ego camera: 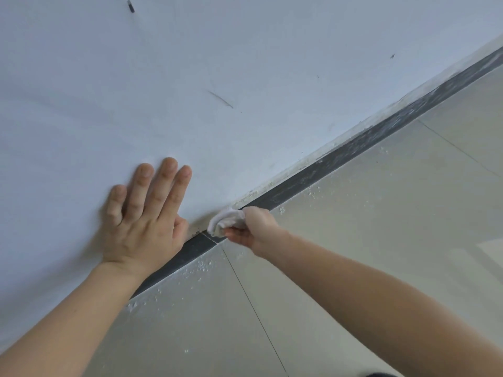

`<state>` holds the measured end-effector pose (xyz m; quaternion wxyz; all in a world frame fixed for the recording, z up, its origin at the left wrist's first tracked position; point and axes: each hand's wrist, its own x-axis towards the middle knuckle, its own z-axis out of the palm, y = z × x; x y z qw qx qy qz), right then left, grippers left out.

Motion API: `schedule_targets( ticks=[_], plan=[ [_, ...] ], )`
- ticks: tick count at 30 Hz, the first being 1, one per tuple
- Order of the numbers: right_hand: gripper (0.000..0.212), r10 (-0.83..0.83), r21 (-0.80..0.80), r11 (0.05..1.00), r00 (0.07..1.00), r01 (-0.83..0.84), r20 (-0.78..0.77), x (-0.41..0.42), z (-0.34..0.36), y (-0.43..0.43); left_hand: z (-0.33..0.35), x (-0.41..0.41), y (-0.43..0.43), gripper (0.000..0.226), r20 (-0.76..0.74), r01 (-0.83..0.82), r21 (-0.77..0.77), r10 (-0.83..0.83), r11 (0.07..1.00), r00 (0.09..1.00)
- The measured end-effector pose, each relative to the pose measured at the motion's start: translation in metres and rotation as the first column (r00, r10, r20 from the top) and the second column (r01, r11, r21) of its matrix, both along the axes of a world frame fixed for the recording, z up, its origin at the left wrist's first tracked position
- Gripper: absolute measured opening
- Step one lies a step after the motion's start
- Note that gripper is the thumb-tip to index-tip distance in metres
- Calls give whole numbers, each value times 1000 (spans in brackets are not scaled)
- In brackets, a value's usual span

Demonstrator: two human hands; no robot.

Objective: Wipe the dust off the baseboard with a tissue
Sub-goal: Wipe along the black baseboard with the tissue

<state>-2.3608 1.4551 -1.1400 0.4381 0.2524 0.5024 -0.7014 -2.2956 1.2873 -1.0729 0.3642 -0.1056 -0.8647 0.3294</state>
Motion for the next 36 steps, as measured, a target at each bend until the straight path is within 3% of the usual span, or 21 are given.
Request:
schedule_targets(
  ticks=[4, 6, 8, 10, 11, 13, 16, 20, 26, 28, 31, 33, 35, 36],
  plan=[
    [36, -100, 139, 983, 986, 119, -137, -51, -9, 56, 2, 2, 4, 76, 33, -34, 20, 33, 999, 999],
    [27, -234, 163, 949, 948, 271, -214, -65, -13, 89, 6, 0, 17, 77, 117, 2, 96, -13, 995, 993],
    [22, -458, 165, 846, 850, 506, -260, -71, -22, 115, 10, -6, 42, 81, 233, 74, 193, -119, 978, 965],
    [24, -623, 148, 755, 769, 639, -142, -64, -33, 125, 15, -20, 73, 87, 283, 150, 209, -207, 966, 936],
    [28, -594, 128, 789, 799, 601, -93, -56, -34, 123, 18, -29, 87, 88, 287, 192, 188, -241, 963, 927],
    [27, -336, 86, 935, 936, 345, -103, -32, -27, 104, 27, -51, 111, 83, 280, 266, 151, -299, 952, 912],
    [33, -81, 29, 996, 996, 82, -26, -7, -21, 68, 40, -83, 130, 73, 283, 324, 134, -350, 936, 893],
    [26, -176, 91, 982, 980, 167, 94, -38, -26, 59, 40, -102, 117, 69, 355, 291, -82, -244, 953, 902],
    [30, -332, 235, 916, 943, 325, -8, -97, -21, 123, 31, -107, 102, 63, 352, 303, -248, -206, 920, 913],
    [32, -514, 197, 833, 855, 517, -70, -107, -22, 144, 31, -109, 102, 63, 326, 303, -286, -205, 909, 923],
    [29, -765, 89, 619, 625, 780, -153, -115, -26, 170, 31, -110, 103, 64, 308, 307, -310, -210, 900, 928],
    [25, -676, 110, 690, 691, 716, -255, -104, -20, 171, 31, -111, 103, 66, 305, 309, -311, -213, 899, 928],
    [29, -402, 215, 845, 846, 490, -350, -80, -16, 160, 31, -111, 104, 66, 310, 309, -305, -213, 901, 927],
    [31, -293, 231, 901, 907, 368, -301, -66, -18, 151, 31, -111, 104, 66, 313, 308, -305, -211, 901, 926]
  ],
)
